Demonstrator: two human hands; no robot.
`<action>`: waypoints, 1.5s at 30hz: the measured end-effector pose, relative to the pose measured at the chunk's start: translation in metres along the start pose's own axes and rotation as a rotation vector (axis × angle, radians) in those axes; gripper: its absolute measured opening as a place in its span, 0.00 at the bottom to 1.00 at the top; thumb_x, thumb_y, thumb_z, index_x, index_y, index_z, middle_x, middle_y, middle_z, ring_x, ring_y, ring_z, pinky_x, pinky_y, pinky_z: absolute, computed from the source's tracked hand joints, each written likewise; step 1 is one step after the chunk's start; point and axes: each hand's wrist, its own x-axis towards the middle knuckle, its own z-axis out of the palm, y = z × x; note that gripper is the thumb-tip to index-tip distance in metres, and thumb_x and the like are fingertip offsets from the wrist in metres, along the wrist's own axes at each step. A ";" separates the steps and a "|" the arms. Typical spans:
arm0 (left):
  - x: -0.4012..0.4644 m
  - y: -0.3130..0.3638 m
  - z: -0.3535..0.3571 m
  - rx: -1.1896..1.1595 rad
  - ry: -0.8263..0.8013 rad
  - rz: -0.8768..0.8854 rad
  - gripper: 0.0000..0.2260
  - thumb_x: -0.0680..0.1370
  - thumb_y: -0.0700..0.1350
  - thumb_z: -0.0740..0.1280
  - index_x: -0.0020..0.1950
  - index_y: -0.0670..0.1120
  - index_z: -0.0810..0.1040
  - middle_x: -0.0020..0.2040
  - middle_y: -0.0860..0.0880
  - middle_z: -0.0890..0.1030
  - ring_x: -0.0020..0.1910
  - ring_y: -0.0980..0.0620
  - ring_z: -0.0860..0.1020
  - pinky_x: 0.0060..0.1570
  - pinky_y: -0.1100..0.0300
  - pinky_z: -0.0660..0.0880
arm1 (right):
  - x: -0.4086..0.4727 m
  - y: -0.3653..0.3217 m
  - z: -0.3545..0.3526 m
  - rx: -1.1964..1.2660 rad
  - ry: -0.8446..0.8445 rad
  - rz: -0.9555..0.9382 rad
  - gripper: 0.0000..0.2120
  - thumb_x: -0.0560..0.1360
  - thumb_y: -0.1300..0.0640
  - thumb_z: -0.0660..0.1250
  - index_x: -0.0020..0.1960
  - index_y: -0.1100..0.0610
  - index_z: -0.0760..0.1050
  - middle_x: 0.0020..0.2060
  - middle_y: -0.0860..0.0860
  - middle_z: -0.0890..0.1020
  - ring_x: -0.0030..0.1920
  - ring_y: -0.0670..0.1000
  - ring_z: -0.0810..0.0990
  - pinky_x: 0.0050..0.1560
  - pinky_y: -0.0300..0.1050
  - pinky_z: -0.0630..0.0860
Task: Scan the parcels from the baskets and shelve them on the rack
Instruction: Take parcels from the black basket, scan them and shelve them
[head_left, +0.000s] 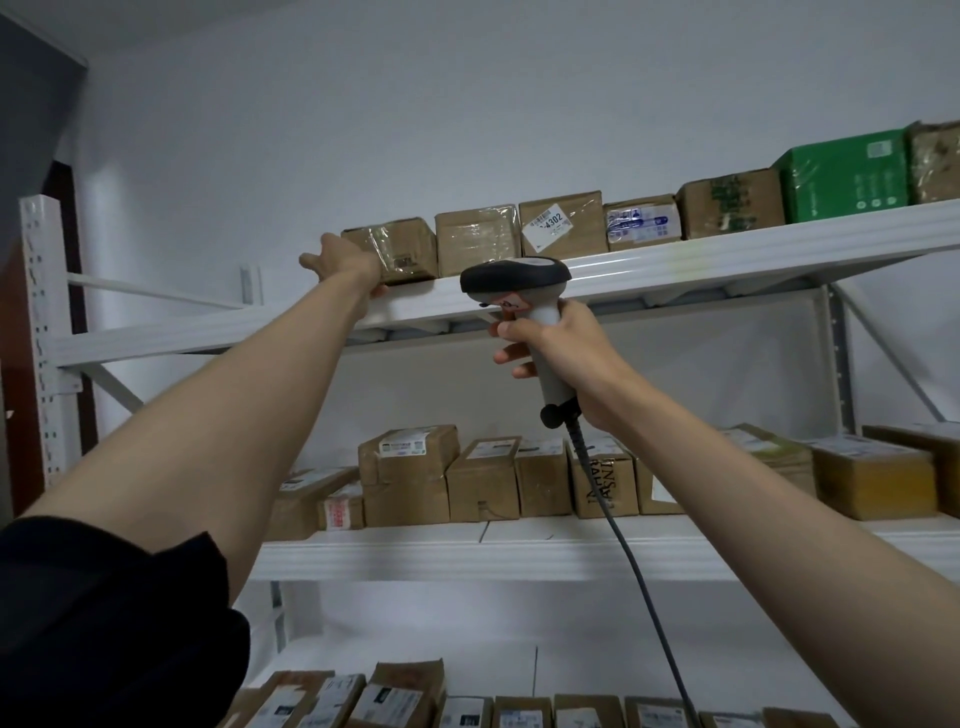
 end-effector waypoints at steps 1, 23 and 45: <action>0.002 -0.003 0.002 0.038 -0.021 0.004 0.20 0.79 0.37 0.64 0.71 0.42 0.70 0.73 0.42 0.65 0.50 0.46 0.70 0.52 0.51 0.82 | 0.000 0.000 0.000 -0.001 -0.001 0.003 0.10 0.80 0.62 0.69 0.61 0.60 0.76 0.55 0.57 0.83 0.38 0.43 0.85 0.37 0.35 0.80; -0.030 -0.066 -0.031 0.692 -0.512 0.465 0.32 0.81 0.51 0.68 0.82 0.48 0.59 0.83 0.45 0.54 0.80 0.43 0.56 0.76 0.46 0.61 | -0.017 0.018 0.018 -0.044 -0.037 0.123 0.13 0.79 0.62 0.69 0.63 0.63 0.75 0.53 0.55 0.84 0.36 0.43 0.84 0.35 0.35 0.80; -0.261 -0.213 -0.065 0.746 -1.166 0.336 0.19 0.79 0.54 0.70 0.70 0.56 0.73 0.67 0.51 0.77 0.55 0.50 0.79 0.53 0.55 0.73 | -0.219 0.102 0.019 0.050 0.114 0.629 0.09 0.77 0.60 0.69 0.57 0.60 0.77 0.42 0.54 0.84 0.31 0.47 0.75 0.32 0.40 0.73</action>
